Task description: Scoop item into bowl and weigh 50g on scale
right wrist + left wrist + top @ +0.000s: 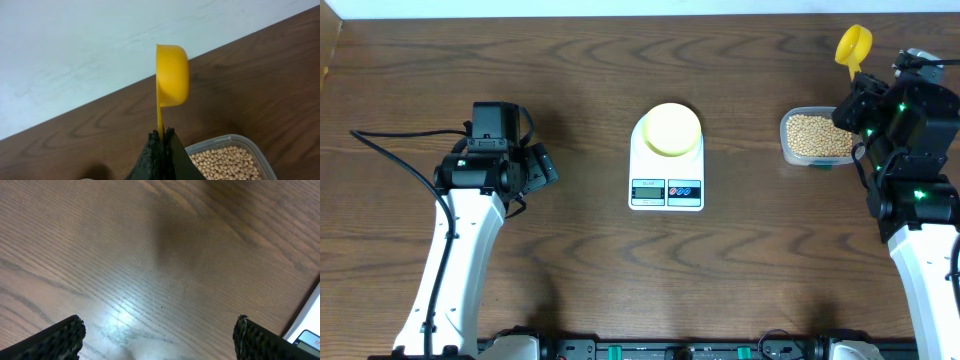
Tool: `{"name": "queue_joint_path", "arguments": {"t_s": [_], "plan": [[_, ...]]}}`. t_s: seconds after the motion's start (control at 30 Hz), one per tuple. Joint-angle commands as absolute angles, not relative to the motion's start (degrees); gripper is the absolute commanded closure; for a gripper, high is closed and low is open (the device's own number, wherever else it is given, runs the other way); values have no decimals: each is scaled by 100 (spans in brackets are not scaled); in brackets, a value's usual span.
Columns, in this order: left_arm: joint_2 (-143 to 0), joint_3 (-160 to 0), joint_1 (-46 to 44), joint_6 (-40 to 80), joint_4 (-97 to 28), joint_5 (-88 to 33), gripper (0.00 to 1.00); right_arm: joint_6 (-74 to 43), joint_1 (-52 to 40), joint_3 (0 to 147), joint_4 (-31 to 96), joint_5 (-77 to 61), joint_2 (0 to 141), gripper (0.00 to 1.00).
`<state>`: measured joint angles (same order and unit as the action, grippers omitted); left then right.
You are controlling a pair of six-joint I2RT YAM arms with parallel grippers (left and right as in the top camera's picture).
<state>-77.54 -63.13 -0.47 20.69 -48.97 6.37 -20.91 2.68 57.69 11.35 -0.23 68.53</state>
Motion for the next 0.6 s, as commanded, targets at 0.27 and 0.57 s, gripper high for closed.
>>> {"name": "queue_joint_path", "arguments": {"t_s": [0.27, 0.57], "plan": [[-7826, -6311, -91, 1597, -4884, -1896, 4, -1966, 290, 5833, 1306, -163, 6864, 99], [-8136, -6023, -1057, 1492, -4357, -1778, 4, -1964, 290, 5833, 1334, -464, 6864, 99]]}}
